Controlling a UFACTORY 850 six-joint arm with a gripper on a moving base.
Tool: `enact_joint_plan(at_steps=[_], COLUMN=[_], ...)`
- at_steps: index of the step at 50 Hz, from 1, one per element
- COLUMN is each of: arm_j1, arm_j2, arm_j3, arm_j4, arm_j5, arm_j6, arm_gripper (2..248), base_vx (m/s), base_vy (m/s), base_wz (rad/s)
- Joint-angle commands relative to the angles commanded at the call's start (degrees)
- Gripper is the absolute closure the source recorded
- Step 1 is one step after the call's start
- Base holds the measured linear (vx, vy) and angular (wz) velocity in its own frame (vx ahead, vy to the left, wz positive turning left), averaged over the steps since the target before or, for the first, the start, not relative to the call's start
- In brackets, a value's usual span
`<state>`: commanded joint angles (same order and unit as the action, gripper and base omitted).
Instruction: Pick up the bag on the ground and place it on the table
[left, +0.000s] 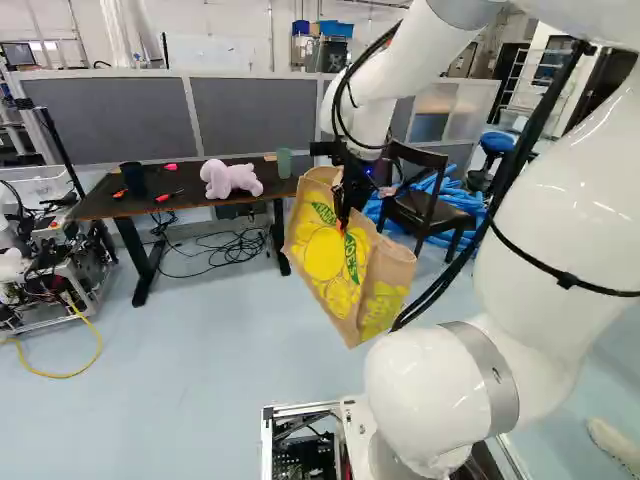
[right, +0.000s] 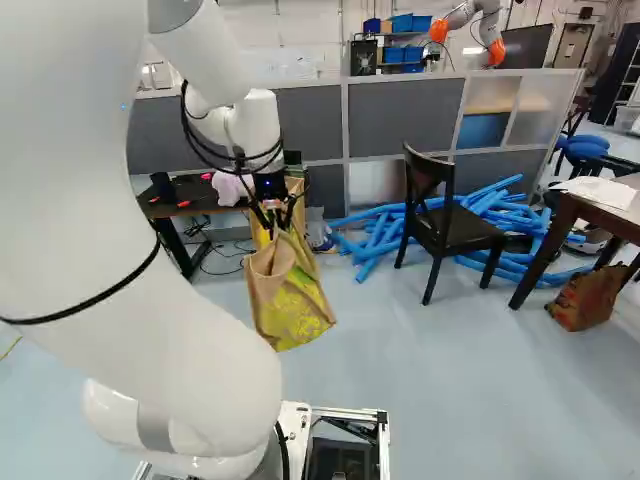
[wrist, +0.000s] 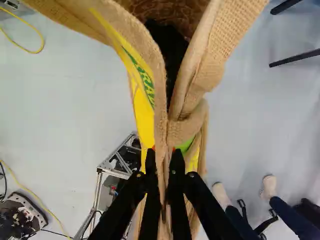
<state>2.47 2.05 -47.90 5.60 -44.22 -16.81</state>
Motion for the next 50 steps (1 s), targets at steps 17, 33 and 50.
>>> enact_joint_plan(at_steps=[17,33,50], arm_j1=[0.2,0.4,0.6], arm_j2=[1.6,2.9,4.2], arm_j3=[-1.8,-3.8,-5.7], arm_j4=[1.1,1.1,-2.3], arm_j5=[-3.5,-5.5,-6.2], arm_j6=[0.0,0.0,0.0], arm_gripper=[228,228,228], base_vx=[0.0,0.0,0.0], base_vy=[0.0,0.0,0.0], base_wz=[0.0,0.0,0.0])
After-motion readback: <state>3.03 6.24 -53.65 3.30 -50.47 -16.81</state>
